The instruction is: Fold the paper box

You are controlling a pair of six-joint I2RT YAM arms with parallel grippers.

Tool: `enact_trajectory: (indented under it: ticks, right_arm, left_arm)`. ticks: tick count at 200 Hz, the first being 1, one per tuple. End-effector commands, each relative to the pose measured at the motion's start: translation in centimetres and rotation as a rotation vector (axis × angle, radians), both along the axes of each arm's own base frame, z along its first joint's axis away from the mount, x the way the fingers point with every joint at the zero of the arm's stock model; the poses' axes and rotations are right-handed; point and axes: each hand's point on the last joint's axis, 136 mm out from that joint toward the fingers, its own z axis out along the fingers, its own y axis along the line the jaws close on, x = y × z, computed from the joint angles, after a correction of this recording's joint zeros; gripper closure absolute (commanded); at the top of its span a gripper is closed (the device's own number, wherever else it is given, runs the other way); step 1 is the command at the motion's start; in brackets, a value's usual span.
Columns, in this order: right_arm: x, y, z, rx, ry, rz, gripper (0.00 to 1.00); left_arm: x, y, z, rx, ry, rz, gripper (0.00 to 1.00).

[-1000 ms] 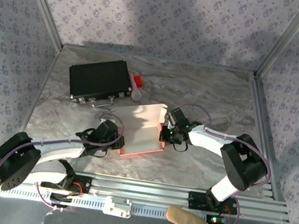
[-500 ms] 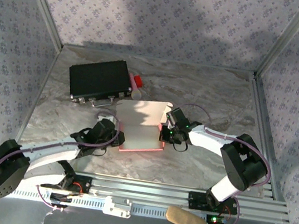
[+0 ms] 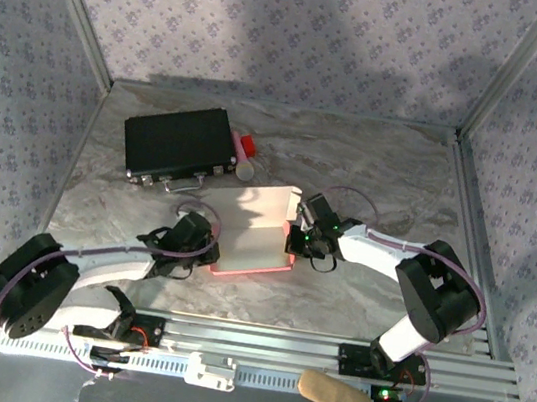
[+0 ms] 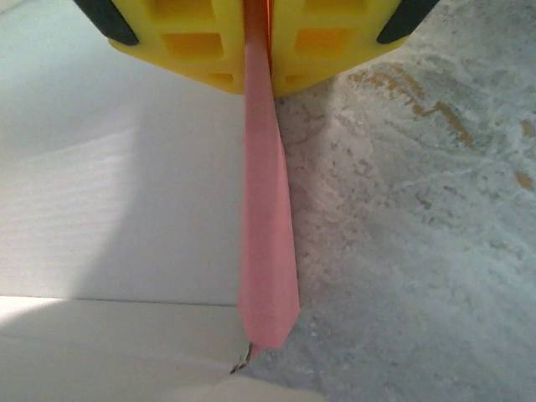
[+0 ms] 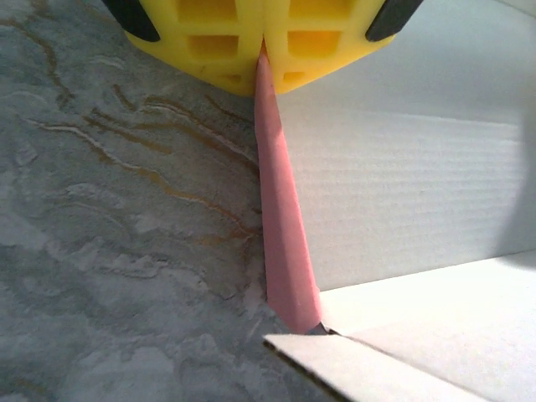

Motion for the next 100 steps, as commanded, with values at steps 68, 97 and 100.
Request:
enact_trajectory:
  ticks: [68, 97, 100]
  right_arm:
    - [-0.7, 2.0, 1.7, -0.049, -0.071, 0.038, 1.0]
    - [-0.8, 2.1, 1.7, -0.067, -0.089, 0.036, 1.0]
    - [-0.8, 2.1, 1.7, -0.067, -0.089, 0.036, 1.0]
  left_arm:
    - [-0.7, 1.3, -1.0, 0.525, 0.089, -0.058, 1.0]
    - [-0.5, 1.9, -1.0, 0.646, 0.074, -0.048, 1.0]
    - [-0.5, 1.8, -1.0, 0.651, 0.072, -0.049, 1.0]
